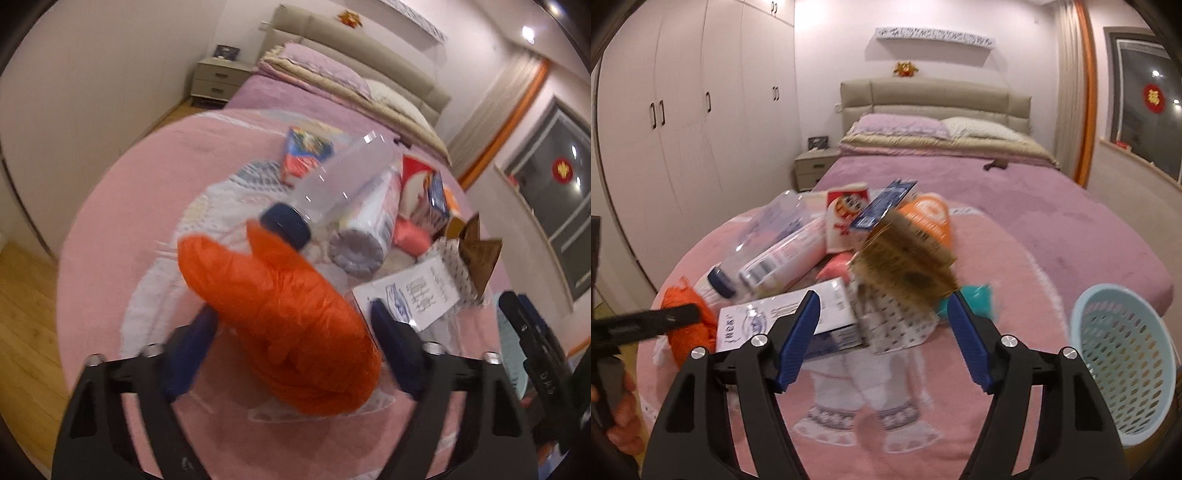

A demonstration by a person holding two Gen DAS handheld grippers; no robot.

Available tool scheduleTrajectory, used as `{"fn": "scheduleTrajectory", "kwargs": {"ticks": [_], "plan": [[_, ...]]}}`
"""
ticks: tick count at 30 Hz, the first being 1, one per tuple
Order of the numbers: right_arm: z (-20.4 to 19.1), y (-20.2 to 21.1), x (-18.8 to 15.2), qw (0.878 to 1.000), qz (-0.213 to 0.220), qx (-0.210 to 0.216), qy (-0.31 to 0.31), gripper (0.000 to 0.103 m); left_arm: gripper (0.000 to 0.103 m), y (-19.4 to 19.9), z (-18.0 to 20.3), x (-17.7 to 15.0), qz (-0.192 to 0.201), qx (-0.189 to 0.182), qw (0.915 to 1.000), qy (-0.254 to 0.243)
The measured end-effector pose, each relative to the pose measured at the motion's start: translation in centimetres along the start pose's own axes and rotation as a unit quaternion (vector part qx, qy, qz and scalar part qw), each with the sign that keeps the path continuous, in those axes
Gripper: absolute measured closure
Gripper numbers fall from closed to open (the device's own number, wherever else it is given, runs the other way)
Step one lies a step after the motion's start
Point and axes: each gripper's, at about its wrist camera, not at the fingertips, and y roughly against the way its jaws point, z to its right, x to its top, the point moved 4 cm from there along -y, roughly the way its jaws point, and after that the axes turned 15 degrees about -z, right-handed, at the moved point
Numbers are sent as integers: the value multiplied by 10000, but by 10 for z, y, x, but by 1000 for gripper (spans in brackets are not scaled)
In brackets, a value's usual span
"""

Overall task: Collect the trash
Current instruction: 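Grasp the orange plastic bag with the left gripper while the right gripper approaches the milk carton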

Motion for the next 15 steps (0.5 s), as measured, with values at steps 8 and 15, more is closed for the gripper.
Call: {"fn": "scheduleTrajectory", "kwargs": {"ticks": [8,15], "plan": [[-26,-2,-1,9987,-25,260,446,35,64,-3,4,-1,186,-160,9995,-181],[-59,-38,34,9920,-496,726,904,47,66,22,1,-7,509,-69,9981,-342]]}}
